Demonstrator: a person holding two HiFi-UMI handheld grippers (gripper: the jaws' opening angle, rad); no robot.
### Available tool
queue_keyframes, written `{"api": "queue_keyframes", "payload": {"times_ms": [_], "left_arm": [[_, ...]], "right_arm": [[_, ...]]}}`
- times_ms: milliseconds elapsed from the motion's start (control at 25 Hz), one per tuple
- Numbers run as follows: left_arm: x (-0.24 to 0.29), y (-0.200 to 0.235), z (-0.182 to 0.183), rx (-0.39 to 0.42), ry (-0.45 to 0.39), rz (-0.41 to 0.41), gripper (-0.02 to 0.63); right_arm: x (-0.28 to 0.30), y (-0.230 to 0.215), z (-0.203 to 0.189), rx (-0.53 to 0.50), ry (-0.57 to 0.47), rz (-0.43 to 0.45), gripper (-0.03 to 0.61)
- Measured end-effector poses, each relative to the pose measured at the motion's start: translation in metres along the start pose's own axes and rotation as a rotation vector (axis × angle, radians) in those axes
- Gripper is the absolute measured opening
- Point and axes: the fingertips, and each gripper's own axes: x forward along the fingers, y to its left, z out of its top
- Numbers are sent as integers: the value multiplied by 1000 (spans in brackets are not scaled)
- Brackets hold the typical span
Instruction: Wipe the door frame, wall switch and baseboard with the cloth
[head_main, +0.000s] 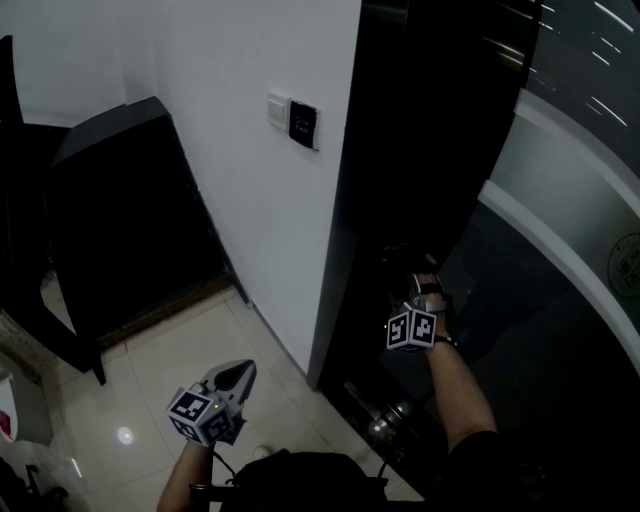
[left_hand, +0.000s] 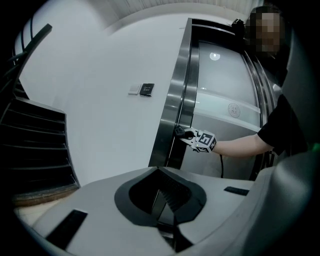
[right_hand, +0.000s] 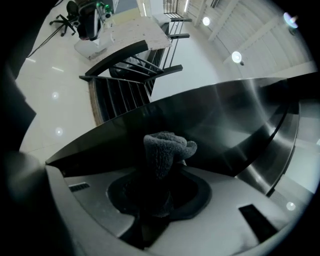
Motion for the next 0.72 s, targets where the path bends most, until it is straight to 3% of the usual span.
{"api": "queue_keyframes", "payload": {"times_ms": [720], "left_arm": [[-1, 6, -10, 18, 43, 59, -11]], "right_arm": [[14, 85, -27, 11, 42, 148, 94]]}}
